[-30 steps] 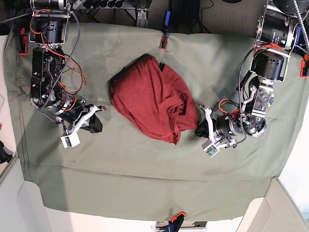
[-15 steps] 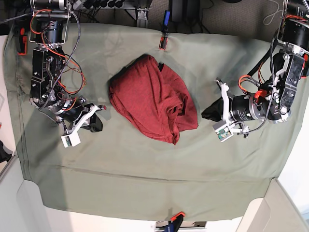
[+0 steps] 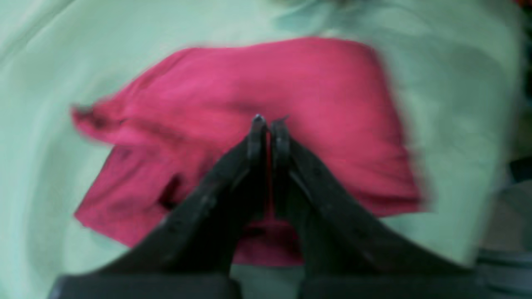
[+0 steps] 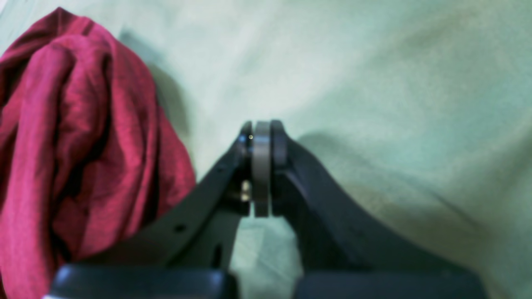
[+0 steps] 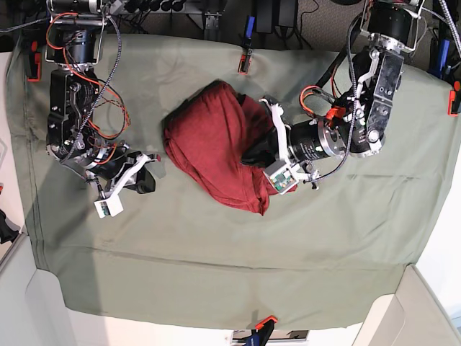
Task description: Fold the T-shirt properly
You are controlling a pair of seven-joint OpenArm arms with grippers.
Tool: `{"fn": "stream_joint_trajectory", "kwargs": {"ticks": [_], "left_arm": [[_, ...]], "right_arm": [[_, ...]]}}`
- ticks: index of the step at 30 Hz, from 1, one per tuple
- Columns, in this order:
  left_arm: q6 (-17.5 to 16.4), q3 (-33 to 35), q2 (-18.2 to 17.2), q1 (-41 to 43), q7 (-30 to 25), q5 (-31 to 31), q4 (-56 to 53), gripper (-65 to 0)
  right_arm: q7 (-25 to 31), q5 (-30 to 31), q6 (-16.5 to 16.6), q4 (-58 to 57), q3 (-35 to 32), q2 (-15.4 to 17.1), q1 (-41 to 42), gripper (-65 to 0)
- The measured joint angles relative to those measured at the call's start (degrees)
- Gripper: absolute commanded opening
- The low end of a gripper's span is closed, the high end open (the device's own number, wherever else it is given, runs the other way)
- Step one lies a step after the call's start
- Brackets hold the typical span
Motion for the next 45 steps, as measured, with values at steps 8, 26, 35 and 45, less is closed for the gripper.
{"fn": "stream_joint_trajectory", "kwargs": {"ticks": [8,26,35,45], "left_arm": [[-0.2,0.0,-1.3,-6.3,-1.8,1.3,-12.3,-62.5],[0.0,-1.9,-7.7,-0.6,12.9,-18.9,2.8,-62.5],[0.1,-1.8,-7.9,5.0,4.0,-4.3,-1.5,-62.5],[-0.1,-4.5,-3.7,0.8,-1.1,-0.7,-12.0,-62.5]], "right_arm": [[0.0,0.1,0.0,0.0,0.0,-1.4,-0.6,-65.0],[-0.1,0.0,0.0,0.0,0.0,-1.4,-0.6,-65.0],[-1.0,0.8,0.0,0.0,0.0,-1.4,-0.6,-65.0],[-2.7,5.4,0.0,0.0,0.0,-1.5,-1.6,-65.0]]}}
